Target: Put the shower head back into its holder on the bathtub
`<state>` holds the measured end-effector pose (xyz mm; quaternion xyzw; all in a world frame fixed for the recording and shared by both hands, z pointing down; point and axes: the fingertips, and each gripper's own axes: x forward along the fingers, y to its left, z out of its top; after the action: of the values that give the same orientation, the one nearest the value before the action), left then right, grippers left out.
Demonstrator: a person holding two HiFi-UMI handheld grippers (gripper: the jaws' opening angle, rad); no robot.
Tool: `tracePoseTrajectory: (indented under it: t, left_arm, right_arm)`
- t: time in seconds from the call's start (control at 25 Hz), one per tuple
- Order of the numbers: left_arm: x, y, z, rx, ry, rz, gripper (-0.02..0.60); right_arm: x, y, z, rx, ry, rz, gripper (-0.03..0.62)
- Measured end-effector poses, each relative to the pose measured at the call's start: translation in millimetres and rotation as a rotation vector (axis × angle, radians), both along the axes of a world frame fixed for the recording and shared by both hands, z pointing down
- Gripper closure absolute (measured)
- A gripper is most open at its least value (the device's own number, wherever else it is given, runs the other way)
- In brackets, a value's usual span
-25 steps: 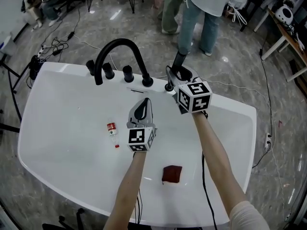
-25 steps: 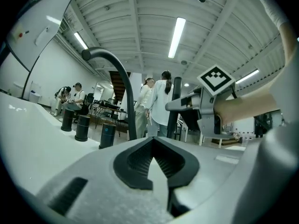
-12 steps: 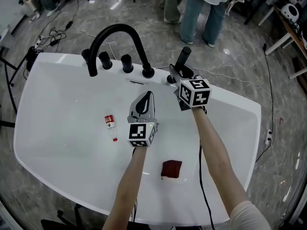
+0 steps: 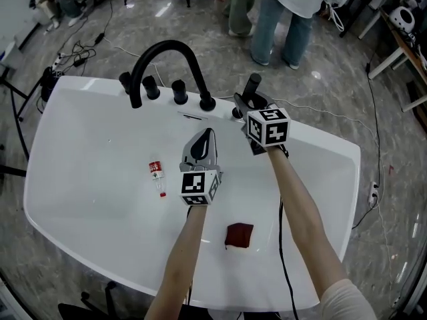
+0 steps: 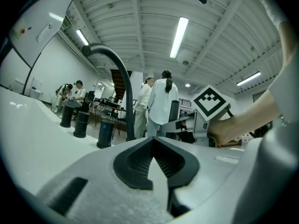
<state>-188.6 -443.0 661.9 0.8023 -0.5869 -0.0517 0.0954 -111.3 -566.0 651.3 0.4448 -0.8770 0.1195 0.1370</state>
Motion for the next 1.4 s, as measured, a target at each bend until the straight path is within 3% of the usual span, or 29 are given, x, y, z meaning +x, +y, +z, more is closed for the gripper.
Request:
tracePoseTrajectory:
  t: [0.08, 0.2, 0.4, 0.48, 0.6, 0.88, 1.12, 1.28, 1.4]
  left_arm:
    - [-7.5, 2.8, -17.3, 0.007, 0.008, -0.017, 0.583]
    - [-11.7, 13.8, -52.2, 0.018, 0.016, -0.031, 0.583]
    - [4.6, 45.1, -149.7, 0.087, -0.04, 0.005, 0.583]
    - [14.2, 60.4, -192.7, 0.111, -0.045, 0.01, 0.583]
    - [31.3, 85.1, -250.5, 0.135, -0.054, 0.012, 0.583]
    - [62.4, 185.0, -363.5, 0.206, -0.078, -0.018, 0.583]
    - [77.5, 275.5, -406.6, 0.224, -0.079, -0.016, 0.583]
    - [78.6, 312.1, -418.6, 0.234, -0.065, -0.041, 0.583]
    - [88.8, 328.9, -430.5, 0.264, -0.071, -0.043, 0.583]
  right_arm:
    - [-0.3, 4.0, -31.4, 0.02, -0.075, -0.003, 0.415]
    - [3.3, 22.6, -80.5, 0.049, -0.181, 0.003, 0.406]
    - [21.9, 75.1, -183.2, 0.103, -0.261, -0.024, 0.391]
    - [32.2, 100.6, -229.7, 0.14, -0.273, -0.039, 0.43]
    - [48.3, 140.2, -289.4, 0.182, -0.268, -0.001, 0.584]
    - [78.3, 288.3, -409.7, 0.374, -0.215, -0.019, 0.586]
    - [108.6, 400.8, -459.5, 0.418, -0.299, -0.035, 0.586]
    - [103.4, 452.1, -446.9, 0.413, -0.282, -0.123, 0.586]
    - [107.2, 471.8, -432.0, 0.408, -0.266, -0.13, 0.586]
